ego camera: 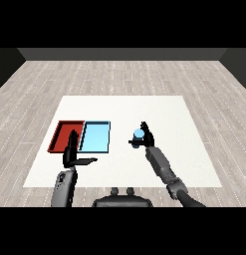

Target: Pick the blue can and put it in the blue box

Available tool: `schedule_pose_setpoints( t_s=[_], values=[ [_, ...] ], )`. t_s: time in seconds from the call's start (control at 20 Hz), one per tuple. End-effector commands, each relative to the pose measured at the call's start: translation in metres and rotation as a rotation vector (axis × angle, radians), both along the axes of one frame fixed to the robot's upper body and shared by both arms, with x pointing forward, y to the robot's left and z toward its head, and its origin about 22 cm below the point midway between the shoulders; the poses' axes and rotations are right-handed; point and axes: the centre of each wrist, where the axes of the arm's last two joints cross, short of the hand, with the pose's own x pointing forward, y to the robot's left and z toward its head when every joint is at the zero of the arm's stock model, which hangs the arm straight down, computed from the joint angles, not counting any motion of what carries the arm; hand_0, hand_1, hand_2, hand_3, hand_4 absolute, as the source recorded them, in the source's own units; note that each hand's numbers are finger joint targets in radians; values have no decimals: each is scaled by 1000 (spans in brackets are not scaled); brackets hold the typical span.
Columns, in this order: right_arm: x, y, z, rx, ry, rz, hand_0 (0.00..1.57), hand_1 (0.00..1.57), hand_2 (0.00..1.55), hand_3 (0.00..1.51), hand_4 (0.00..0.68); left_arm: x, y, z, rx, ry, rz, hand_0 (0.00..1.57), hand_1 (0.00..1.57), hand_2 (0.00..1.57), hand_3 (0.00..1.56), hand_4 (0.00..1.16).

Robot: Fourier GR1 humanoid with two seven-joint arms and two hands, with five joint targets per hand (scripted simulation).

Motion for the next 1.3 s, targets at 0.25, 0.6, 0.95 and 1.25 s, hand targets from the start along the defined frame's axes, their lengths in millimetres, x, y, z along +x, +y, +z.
schedule_pose_setpoints(
  t_s=[0.25,0.6,0.95,1.25],
  values=[
    [12,16,4,-102,52,-100,1474,1474,1459,1438,554,6,-7,-7,13,-8,4,0,0,0,0,0],
    [15,27,28,-116,-11,-48,1462,1462,1462,1311,453,-8,-6,-5,12,4,-4,0,0,0,0,0],
    [12,28,39,-203,-135,-66,1452,1452,1475,1367,498,-12,-7,-7,-3,20,-58,0,0,0,0,0],
    [2,63,56,-180,-200,3,1464,1464,1486,1387,525,3,-23,5,15,38,-108,0,0,0,0,0]
  ],
)
